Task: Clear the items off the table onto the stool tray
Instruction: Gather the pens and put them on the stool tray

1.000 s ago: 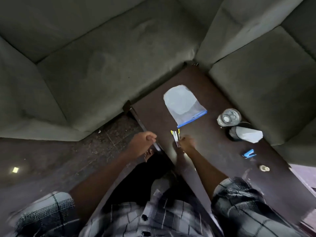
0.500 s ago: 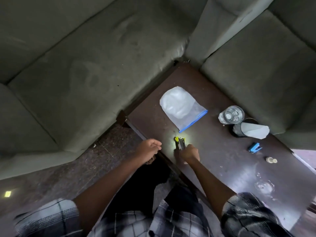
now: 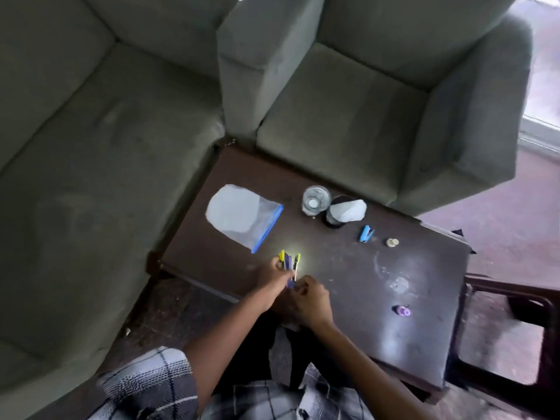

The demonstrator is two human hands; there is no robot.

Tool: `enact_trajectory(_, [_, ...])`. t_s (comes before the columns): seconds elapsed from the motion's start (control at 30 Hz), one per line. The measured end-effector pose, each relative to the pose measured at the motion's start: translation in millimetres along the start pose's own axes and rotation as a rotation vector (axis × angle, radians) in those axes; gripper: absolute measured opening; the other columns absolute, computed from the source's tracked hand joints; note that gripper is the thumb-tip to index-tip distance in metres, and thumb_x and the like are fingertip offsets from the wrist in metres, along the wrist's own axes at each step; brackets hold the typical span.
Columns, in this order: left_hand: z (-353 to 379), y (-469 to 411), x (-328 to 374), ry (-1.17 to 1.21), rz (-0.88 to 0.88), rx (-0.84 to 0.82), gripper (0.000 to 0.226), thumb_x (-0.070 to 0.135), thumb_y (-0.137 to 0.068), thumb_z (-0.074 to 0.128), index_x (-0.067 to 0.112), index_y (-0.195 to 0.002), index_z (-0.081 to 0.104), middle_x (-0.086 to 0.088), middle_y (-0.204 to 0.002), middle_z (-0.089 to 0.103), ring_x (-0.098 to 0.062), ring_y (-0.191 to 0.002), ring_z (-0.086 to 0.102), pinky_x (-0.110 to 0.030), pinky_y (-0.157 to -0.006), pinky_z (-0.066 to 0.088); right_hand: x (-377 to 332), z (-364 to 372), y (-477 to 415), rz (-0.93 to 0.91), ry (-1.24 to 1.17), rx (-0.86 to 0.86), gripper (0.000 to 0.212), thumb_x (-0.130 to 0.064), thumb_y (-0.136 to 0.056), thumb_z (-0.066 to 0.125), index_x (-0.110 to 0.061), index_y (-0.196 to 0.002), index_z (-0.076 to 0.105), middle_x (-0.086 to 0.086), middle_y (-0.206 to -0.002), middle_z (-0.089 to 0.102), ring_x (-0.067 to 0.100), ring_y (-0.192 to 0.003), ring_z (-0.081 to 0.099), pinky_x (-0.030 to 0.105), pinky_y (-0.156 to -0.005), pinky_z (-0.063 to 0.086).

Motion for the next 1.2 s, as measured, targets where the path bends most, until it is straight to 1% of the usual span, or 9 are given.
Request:
enact_trajectory(0.1, [29.1, -2.2, 8.5, -0.057, 0.017, -0.019, 0.031, -0.004, -0.079, 0.065, -0.007, -0.109, 0.059, -0.011, -0.088, 0.059, -0.012, -0.064, 0.052, -0.015, -0.052, 0.041, 15.6, -37.0, -5.8, -0.015, -0.038, -0.055, 0.013, -0.028, -0.079, 0.068, -0.015, -0.079, 0.066, -0.003, -0.066, 0.06, 0.006, -0.059, 0.055, 0.011, -0.049, 0.037])
enact_trajectory(0.23, [70.3, -11.3, 28.6, -0.1, 0.04, -0.025, 0.035, -0.002, -0.078, 0.068, -0.005, -0.112, 0.059, -0.013, -0.093, 0.064, -0.019, -0.074, 0.058, -0.023, -0.061, 0.045, 51.8, -95.4, -44.3, 0.06, -0.017, 0.016, 0.028, -0.019, -0.085, 0.061, -0.014, -0.058, 0.056, 0.002, -0.055, 0.058, 0.011, -0.053, 0.055, 0.01, -0.044, 0.035])
enact_trajectory(0.33, [103.0, -19.6, 47.4, -0.071, 0.032, -0.055, 0.037, 0.002, -0.08, 0.066, 0.001, -0.116, 0.056, -0.016, -0.108, 0.067, -0.022, -0.088, 0.061, -0.031, -0.071, 0.046, 78.4, -135.0, -89.2, 0.147, 0.056, 0.169, 0.018, -0.011, -0.085, 0.048, -0.004, -0.079, 0.064, 0.021, -0.088, 0.069, 0.035, -0.083, 0.064, 0.025, -0.06, 0.036])
enact_trajectory(0.53, [143.4, -42.2, 58.6, -0.119, 0.015, -0.107, 0.055, 0.008, -0.08, 0.069, 0.006, -0.131, 0.047, -0.011, -0.118, 0.065, -0.017, -0.095, 0.061, -0.029, -0.078, 0.045, 103.5, -165.1, -192.9, 0.207, 0.133, 0.293, 0.023, -0.015, -0.082, 0.052, -0.007, -0.102, 0.057, 0.016, -0.108, 0.063, 0.036, -0.095, 0.061, 0.035, -0.075, 0.047])
enact_trajectory(0.73, [141.3, -38.9, 48.4, -0.175, 0.01, -0.148, 0.045, -0.005, -0.08, 0.066, 0.002, -0.121, 0.05, -0.014, -0.106, 0.068, 0.0, -0.064, 0.062, -0.014, -0.058, 0.048, 124.6, -133.2, -264.1, 0.054, 0.4, 0.072, 0.073, -0.02, -0.082, 0.065, -0.023, -0.142, 0.024, 0.01, -0.145, 0.024, 0.037, -0.114, 0.049, 0.046, -0.082, 0.048])
enact_trajectory(0.8, [133.6, -37.3, 42.2, -0.16, -0.007, -0.129, 0.039, -0.001, -0.079, 0.068, 0.005, -0.115, 0.054, -0.011, -0.097, 0.071, -0.005, -0.069, 0.064, -0.011, -0.053, 0.047, 132.8, -120.5, -270.4, -0.049, 0.618, 0.054, 0.063, -0.014, -0.087, 0.058, -0.024, -0.141, 0.028, 0.008, -0.151, 0.015, 0.035, -0.121, 0.041, 0.045, -0.08, 0.048])
enact_trajectory(0.87, [125.8, -33.5, 38.0, -0.149, -0.014, -0.111, 0.035, 0.003, -0.078, 0.071, 0.009, -0.109, 0.057, -0.008, -0.091, 0.071, -0.014, -0.075, 0.065, -0.01, -0.05, 0.047, 138.6, -114.0, -262.9, -0.123, 0.694, 0.091, 0.045, -0.009, -0.09, 0.051, -0.017, -0.132, 0.039, 0.011, -0.143, 0.025, 0.035, -0.118, 0.04, 0.044, -0.076, 0.049])
enact_trajectory(1.0, [120.1, -24.4, 37.6, -0.185, 0.012, -0.078, 0.033, 0.007, -0.079, 0.072, 0.012, -0.108, 0.058, -0.005, -0.085, 0.07, 0.0, -0.055, 0.064, -0.008, -0.046, 0.045, 159.7, -107.7, -226.7, -0.15, 0.636, -0.008, 0.039, -0.01, -0.087, 0.053, -0.012, -0.126, 0.046, 0.014, -0.134, 0.034, 0.038, -0.114, 0.046, 0.048, -0.088, 0.047])
enact_trajectory(1.2, [119.6, -0.4, 64.8, -0.212, 0.11, -0.084, 0.026, 0.015, -0.083, 0.068, 0.017, -0.106, 0.057, 0.003, -0.078, 0.066, 0.001, -0.051, 0.061, -0.007, -0.043, 0.041, 178.5, -121.6, -151.8, -0.042, 0.138, -0.083, 0.051, -0.028, -0.073, 0.075, -0.017, -0.12, 0.058, 0.004, -0.124, 0.053, 0.024, -0.106, 0.059, 0.034, -0.087, 0.05])
Point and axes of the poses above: each hand's wrist, its own y-axis away from the middle knuckle, its own z-axis out of the palm, x = y × z, the point moved 2 cm from there along -y, towards the middle knuckle
